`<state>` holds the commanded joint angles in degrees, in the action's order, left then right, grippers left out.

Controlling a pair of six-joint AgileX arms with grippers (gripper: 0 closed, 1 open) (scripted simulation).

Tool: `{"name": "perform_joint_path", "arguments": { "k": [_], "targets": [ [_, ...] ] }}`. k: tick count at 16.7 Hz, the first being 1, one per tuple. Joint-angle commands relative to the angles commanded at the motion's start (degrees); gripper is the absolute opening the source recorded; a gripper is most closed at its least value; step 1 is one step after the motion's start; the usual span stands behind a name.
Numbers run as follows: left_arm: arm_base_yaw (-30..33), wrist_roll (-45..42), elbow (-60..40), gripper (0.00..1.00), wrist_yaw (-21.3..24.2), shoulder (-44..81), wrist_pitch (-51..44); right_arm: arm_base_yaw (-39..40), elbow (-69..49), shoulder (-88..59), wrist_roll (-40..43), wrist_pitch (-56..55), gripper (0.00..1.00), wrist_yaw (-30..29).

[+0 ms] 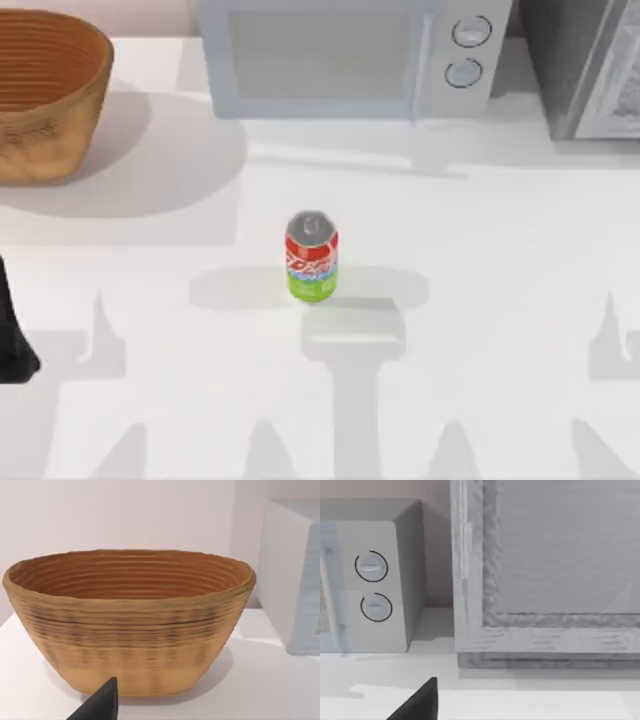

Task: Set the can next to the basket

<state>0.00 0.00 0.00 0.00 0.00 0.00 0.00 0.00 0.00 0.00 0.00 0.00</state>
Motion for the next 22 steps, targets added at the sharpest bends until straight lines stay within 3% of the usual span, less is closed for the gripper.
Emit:
{"name": "perform_joint_path", "arguments": {
  "k": [5, 9, 22],
  "targets": [
    [1.7, -1.0, -3.2, 1.0, -0.1, 3.3, -2.1, 0.0, 0.0, 0.0, 0.0, 0.0, 1.0, 0.0],
    [7.1, -4.1, -15.2, 1.0, -0.7, 16.1, -9.6, 0.0, 0.0, 0.0, 0.0, 0.0, 1.0, 0.0],
    [29.5, -13.5, -78.1, 1.0, -1.8, 92.7, -51.8, 0.0, 0.0, 0.0, 0.0, 0.0, 1.0, 0.0]
  ]
}}
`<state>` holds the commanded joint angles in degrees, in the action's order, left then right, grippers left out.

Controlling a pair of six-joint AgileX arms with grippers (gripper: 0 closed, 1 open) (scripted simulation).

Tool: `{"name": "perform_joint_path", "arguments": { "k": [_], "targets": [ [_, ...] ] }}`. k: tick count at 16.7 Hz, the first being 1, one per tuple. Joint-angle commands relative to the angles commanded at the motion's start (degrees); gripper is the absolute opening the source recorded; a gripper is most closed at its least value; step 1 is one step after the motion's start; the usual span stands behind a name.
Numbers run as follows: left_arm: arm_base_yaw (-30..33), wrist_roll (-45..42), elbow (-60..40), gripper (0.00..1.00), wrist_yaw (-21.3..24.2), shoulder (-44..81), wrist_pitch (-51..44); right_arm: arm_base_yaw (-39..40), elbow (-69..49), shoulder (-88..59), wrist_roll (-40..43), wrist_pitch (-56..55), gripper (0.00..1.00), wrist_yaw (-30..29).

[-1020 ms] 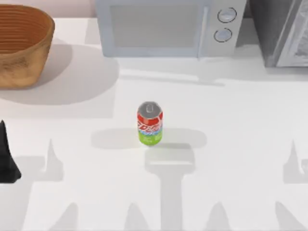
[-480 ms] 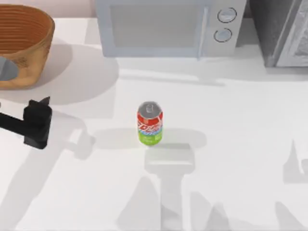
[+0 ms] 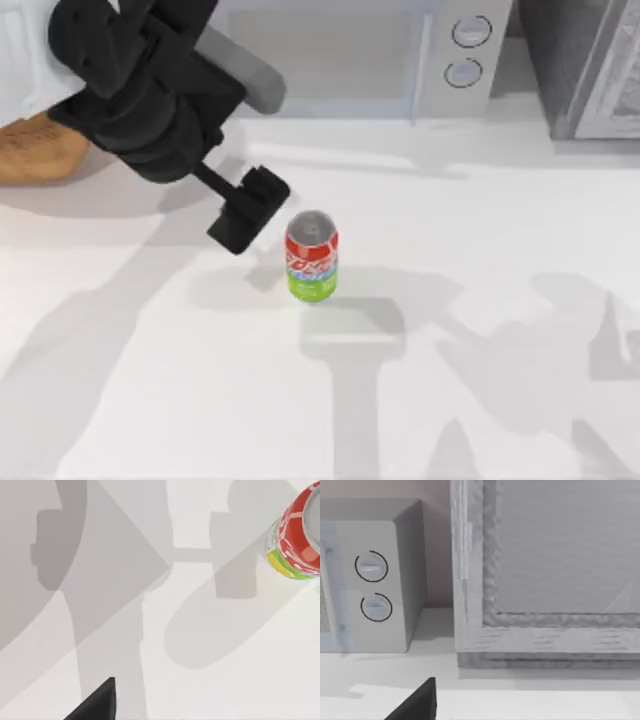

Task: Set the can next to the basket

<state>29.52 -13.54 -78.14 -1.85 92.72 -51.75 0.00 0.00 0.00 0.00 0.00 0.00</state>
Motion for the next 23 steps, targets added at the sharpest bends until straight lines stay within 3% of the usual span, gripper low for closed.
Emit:
{"name": "perform_joint_path", "arguments": {
  "k": [5, 11, 15, 23],
  "targets": [
    [4.9, 0.1, -20.8, 1.0, 0.8, 20.6, -14.8, 0.0, 0.0, 0.0, 0.0, 0.0, 1.0, 0.0],
    [7.1, 2.3, -38.5, 1.0, 1.8, 35.2, -26.1, 0.0, 0.0, 0.0, 0.0, 0.0, 1.0, 0.0],
    [7.2, 3.4, -43.4, 1.0, 2.1, 38.2, -29.0, 0.0, 0.0, 0.0, 0.0, 0.0, 1.0, 0.0],
    [7.0, 3.4, -42.6, 1.0, 2.1, 38.3, -28.1, 0.0, 0.0, 0.0, 0.0, 0.0, 1.0, 0.0]
  ]
}}
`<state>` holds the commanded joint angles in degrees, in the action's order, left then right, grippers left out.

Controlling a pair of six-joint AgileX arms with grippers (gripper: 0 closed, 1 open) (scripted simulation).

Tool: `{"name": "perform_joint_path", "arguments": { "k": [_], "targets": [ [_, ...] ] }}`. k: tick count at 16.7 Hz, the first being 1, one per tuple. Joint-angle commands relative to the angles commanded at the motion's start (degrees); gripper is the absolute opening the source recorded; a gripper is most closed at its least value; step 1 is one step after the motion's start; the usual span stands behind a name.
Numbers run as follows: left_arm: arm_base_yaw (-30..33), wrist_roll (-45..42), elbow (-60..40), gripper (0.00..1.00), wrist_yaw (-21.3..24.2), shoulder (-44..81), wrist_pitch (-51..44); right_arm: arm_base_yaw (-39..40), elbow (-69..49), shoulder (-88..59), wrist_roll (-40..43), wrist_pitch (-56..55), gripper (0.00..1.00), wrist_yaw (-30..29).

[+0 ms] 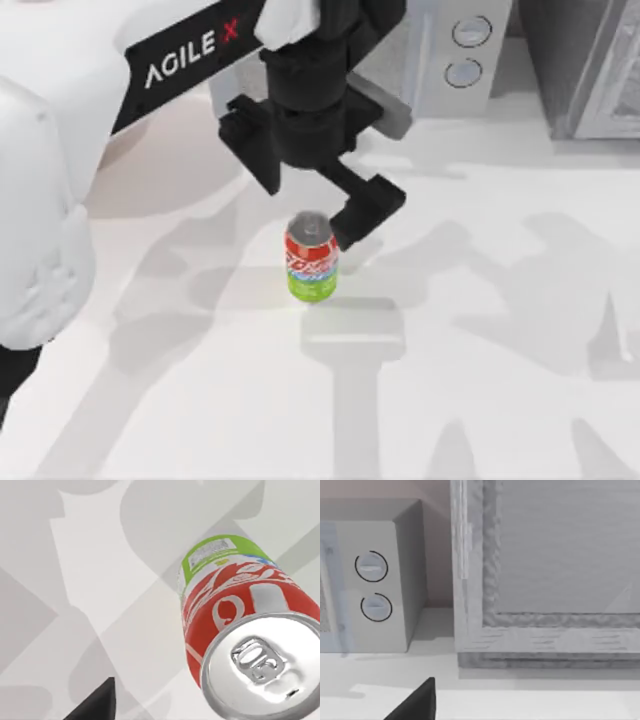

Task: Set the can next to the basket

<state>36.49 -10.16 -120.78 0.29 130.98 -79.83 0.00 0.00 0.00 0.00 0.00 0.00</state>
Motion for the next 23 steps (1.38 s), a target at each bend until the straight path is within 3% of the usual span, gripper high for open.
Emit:
{"name": "perform_joint_path", "arguments": {
  "k": [7, 12, 23],
  "targets": [
    [0.1, 0.0, 10.6, 1.0, 0.0, 0.6, 11.2, 0.0, 0.0, 0.0, 0.0, 0.0, 1.0, 0.0],
    [0.1, 0.0, 11.5, 1.0, 0.0, 0.7, 12.2, 0.0, 0.0, 0.0, 0.0, 0.0, 1.0, 0.0],
    [0.1, 0.0, 11.5, 0.17, 0.0, 0.7, 12.2, 0.0, 0.0, 0.0, 0.0, 0.0, 1.0, 0.0]
  ]
}}
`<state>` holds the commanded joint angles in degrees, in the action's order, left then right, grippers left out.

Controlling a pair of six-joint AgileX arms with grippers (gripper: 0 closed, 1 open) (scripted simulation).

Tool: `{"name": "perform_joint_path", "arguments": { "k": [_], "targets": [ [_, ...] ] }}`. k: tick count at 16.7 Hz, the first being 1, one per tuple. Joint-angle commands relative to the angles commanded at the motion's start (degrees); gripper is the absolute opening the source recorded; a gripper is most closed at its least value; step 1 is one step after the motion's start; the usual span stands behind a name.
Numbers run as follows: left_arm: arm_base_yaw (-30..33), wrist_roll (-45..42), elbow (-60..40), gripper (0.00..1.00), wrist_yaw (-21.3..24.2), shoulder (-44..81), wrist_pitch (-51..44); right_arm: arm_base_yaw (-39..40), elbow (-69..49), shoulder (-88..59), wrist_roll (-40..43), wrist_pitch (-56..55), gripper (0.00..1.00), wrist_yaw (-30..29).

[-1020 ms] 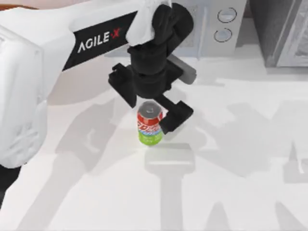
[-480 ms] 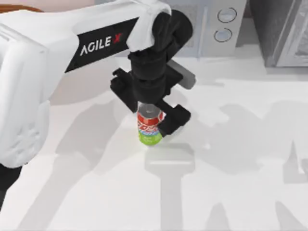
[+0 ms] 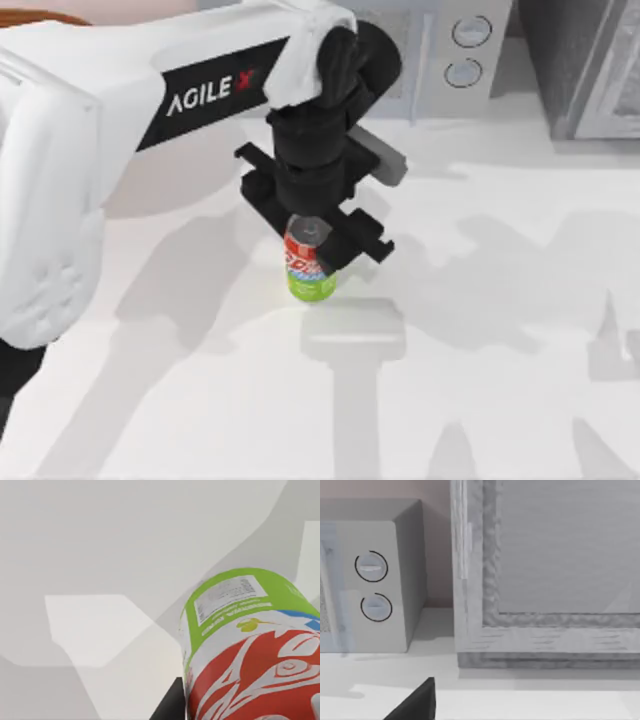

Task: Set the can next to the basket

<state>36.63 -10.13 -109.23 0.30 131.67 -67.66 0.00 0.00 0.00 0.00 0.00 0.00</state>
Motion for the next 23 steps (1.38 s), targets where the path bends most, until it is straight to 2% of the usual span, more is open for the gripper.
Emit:
{"name": "perform_joint_path", "arguments": {
  "k": [2, 3, 12, 17, 20, 23],
  "targets": [
    [0.0, 0.0, 0.0, 0.02, 0.0, 0.0, 0.0, 0.0, 0.0, 0.0, 0.0, 0.0, 1.0, 0.0],
    [0.0, 0.0, 0.0, 0.0, 0.0, 0.0, 0.0, 0.0, 0.0, 0.0, 0.0, 0.0, 1.0, 0.0],
    [0.0, -0.1, 0.0, 0.0, 0.1, -0.1, 0.0, 0.0, 0.0, 0.0, 0.0, 0.0, 1.0, 0.0],
    [-0.4, -5.1, 1.1, 0.0, 2.7, -6.0, -5.0, 0.0, 0.0, 0.0, 0.0, 0.0, 1.0, 0.0],
    [-3.5, -10.1, 2.0, 0.0, 4.9, -12.2, -9.9, 0.0, 0.0, 0.0, 0.0, 0.0, 1.0, 0.0],
    [-10.4, -14.5, 2.7, 0.0, 6.4, -17.3, -14.1, 0.0, 0.0, 0.0, 0.0, 0.0, 1.0, 0.0]
  ]
}}
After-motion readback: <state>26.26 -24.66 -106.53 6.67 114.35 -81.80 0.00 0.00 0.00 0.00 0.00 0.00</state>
